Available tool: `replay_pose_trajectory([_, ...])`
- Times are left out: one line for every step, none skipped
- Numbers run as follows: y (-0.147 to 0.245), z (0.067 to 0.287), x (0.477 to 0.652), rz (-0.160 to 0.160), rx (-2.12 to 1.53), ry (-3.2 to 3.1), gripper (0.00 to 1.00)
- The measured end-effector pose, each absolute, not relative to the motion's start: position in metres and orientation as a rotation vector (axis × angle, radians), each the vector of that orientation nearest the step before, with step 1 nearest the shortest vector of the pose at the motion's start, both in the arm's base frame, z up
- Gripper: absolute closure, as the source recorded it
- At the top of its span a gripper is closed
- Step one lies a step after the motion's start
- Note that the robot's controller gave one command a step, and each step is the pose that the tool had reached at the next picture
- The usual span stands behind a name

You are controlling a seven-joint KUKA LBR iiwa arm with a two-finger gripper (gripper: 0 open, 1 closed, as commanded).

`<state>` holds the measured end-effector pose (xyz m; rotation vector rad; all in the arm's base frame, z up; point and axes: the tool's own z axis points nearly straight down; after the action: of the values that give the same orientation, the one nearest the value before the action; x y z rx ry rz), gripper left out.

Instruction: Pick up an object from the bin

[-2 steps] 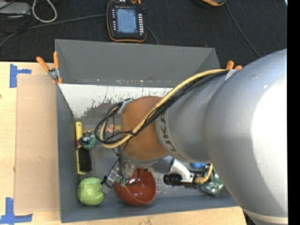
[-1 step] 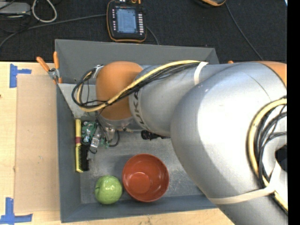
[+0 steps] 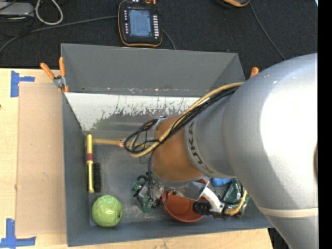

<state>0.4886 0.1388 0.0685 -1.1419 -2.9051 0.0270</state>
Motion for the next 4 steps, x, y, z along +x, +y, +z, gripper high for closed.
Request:
replay_pose_trajectory([0.139,0.069,0.489,0.025,-1.142,-2.905,1.00])
replay_pose_trajectory([0.139,0.082,0.488,0.026,-1.144,-2.902,1.00])
replay_pose_trajectory([0.139,0.094,0.488,0.027,-1.144,-2.900,1.00])
replay_pose_trajectory([0.139,0.117,0.486,0.037,-1.139,-2.894,1.00])
